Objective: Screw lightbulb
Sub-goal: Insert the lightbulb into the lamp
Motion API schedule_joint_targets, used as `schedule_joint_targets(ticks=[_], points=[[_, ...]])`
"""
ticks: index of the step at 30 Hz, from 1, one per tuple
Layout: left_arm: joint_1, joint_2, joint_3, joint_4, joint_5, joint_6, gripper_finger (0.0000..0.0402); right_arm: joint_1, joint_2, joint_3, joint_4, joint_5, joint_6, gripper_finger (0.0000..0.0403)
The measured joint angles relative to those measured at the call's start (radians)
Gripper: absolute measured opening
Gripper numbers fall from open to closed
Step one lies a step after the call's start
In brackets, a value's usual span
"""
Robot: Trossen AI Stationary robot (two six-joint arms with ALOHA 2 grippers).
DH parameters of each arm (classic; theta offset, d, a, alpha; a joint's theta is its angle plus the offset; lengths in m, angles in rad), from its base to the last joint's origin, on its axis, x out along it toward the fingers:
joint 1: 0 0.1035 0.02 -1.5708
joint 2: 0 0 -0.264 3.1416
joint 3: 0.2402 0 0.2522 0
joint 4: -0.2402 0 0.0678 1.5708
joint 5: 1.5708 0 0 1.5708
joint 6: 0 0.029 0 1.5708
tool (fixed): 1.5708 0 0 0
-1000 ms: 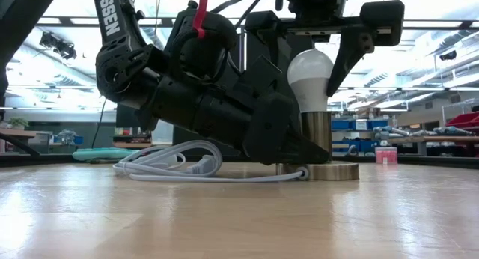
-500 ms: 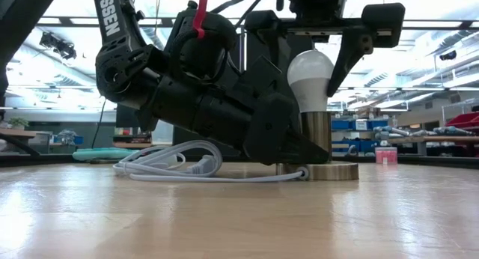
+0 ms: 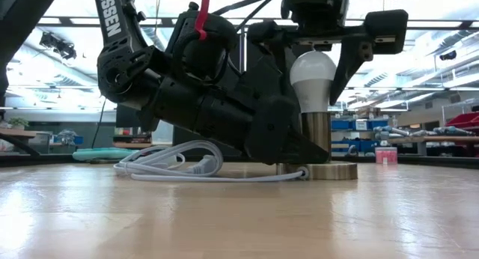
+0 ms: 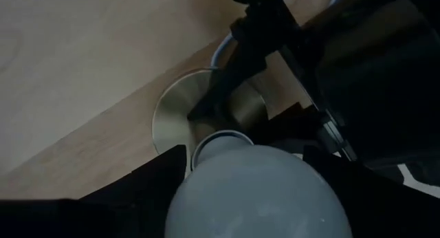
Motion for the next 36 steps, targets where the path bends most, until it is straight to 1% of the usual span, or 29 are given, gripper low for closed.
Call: schedule_joint_targets(ticks=[4, 8, 13, 16, 22, 31, 36], points=[[0.0, 0.0, 0.0, 0.0, 0.0, 0.0, 0.02, -0.015, 0.0, 0.0, 0.0, -0.002, 0.0, 0.0306], [-0.001, 0.0, 0.0, 0.0, 0.0, 0.0, 0.02, -0.022, 0.0, 0.0, 0.0, -0.038, -0.045, 0.0306], [-0.001, 0.0, 0.0, 0.0, 0.0, 0.0, 0.02, -0.021, 0.0, 0.0, -0.008, -0.043, -0.102, 0.0294], [-0.001, 0.0, 0.0, 0.0, 0.0, 0.0, 0.02, -0.026, 0.0, -0.001, -0.009, -0.044, -0.109, 0.0283], [-0.001, -0.001, 0.0, -0.001, 0.001, 0.0, 0.02, -0.03, 0.0, -0.001, -0.009, -0.05, -0.109, 0.0265], [-0.002, -0.001, 0.0, -0.001, 0.003, 0.0, 0.02, -0.029, 0.001, -0.001, -0.004, -0.062, -0.086, 0.0269], [-0.002, -0.001, 0.0, -0.001, 0.004, 0.0, 0.02, -0.029, 0.001, -0.001, -0.002, -0.064, -0.021, 0.0265]])
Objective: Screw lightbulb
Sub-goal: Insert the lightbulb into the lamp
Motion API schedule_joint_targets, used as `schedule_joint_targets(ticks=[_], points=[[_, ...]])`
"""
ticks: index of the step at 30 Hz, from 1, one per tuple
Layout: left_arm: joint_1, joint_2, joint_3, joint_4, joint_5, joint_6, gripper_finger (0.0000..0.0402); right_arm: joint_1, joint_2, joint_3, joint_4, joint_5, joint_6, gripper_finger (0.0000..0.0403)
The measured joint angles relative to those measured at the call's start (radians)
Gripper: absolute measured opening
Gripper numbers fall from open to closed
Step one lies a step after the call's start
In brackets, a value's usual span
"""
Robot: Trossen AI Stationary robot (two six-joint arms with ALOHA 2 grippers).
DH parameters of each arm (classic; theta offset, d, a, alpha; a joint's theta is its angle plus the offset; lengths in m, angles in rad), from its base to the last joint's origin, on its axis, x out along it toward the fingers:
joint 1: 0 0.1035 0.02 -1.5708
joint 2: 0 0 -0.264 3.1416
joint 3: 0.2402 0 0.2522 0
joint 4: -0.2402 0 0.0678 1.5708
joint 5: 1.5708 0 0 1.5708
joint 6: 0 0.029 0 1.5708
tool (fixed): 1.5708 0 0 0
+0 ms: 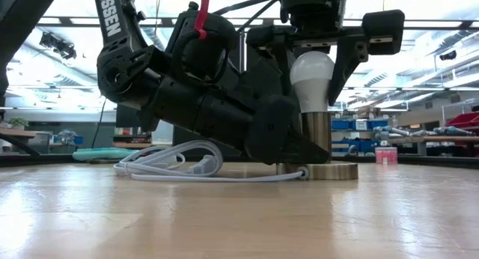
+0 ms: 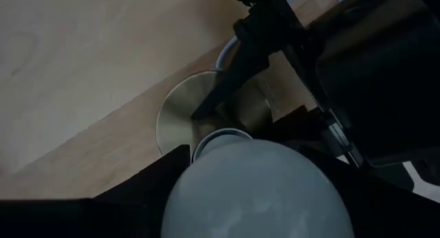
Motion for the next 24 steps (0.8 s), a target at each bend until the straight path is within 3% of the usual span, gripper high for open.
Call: schedule_joint_targets(ticks=[13, 24], points=[[0.0, 0.0, 0.001, 0.0, 0.003, 0.0, 0.02, 0.019, 0.0, 0.0, 0.003, 0.03, 0.242, 0.0273], [-0.001, -0.001, 0.001, 0.001, 0.003, -0.003, 0.02, 0.019, 0.001, 0.0, 0.0, 0.033, 0.582, 0.0274]])
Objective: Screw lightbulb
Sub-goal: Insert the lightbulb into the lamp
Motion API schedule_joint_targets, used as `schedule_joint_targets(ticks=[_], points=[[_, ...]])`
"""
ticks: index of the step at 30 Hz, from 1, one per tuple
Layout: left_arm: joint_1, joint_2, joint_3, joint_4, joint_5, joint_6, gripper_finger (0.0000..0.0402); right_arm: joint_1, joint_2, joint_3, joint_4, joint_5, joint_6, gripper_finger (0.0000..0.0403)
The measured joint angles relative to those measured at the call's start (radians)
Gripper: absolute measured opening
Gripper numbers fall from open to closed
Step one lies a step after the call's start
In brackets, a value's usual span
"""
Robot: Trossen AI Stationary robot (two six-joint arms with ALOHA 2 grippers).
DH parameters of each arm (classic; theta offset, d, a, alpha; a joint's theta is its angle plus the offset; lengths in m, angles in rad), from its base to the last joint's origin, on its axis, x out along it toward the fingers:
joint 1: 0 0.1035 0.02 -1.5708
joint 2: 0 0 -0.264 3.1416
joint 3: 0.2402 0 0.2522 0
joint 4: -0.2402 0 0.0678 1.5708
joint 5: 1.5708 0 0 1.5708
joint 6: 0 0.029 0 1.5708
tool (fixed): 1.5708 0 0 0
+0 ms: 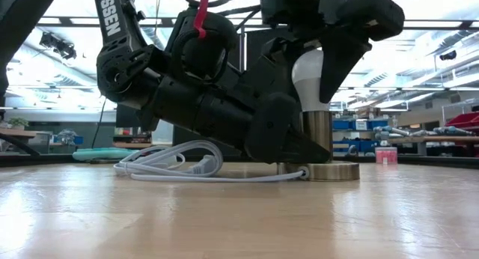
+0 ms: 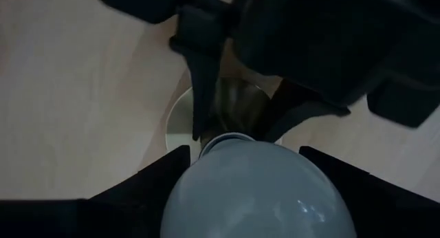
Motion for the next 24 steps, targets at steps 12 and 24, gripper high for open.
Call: schedule_joint_targets(ticks=[12, 24], points=[[0.0, 0.0, 0.0, 0.001, -0.001, -0.027, 0.02, 0.0, 0.0, -0.001, 0.019, -0.001, 0.371, 0.0275], [0.0, 0.0, 0.0, 0.002, -0.001, -0.047, 0.02, 0.0, 0.0, -0.002, 0.032, -0.001, 0.797, 0.0275]])
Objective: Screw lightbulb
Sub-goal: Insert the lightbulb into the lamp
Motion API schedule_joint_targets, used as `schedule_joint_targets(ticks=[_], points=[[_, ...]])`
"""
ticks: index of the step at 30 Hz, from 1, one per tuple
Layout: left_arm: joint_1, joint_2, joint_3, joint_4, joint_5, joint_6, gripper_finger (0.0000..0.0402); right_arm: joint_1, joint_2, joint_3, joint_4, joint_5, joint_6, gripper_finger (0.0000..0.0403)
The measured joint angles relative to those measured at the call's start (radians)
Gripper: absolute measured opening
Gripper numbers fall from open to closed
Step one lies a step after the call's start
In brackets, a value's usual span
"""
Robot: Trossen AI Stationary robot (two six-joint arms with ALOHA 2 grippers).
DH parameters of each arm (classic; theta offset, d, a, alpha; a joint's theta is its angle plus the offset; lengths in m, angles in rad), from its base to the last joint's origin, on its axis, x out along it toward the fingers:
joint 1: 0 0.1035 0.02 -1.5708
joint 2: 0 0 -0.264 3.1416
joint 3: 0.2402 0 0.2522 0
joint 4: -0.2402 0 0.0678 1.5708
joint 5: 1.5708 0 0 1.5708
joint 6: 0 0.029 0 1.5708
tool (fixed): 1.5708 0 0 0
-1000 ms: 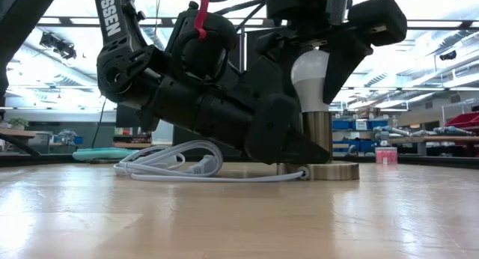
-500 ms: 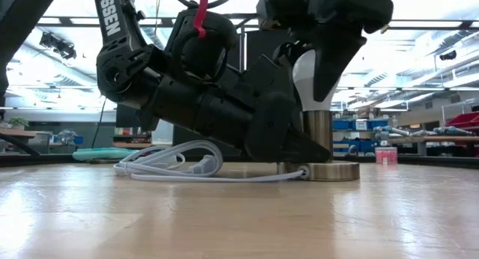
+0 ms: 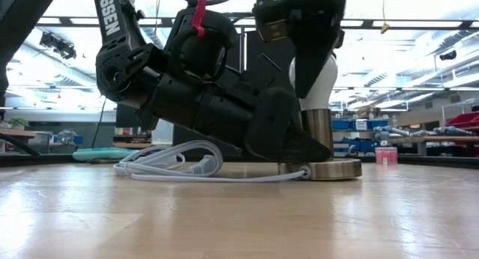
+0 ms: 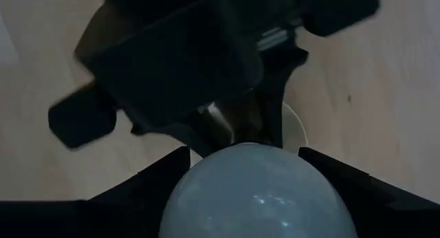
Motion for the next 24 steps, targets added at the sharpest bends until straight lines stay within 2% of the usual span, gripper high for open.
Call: schedule_joint_targets(ticks=[7, 24], points=[[0.001, 0.0, 0.0, 0.005, -0.01, -0.026, 0.02, -0.025, 0.0, 0.0, 0.002, -0.005, 0.248, 0.0274], [0.002, 0.0, 0.0, 0.001, -0.016, -0.024, 0.02, -0.051, 0.0, 0.0, -0.005, -0.01, 0.726, 0.0273]])
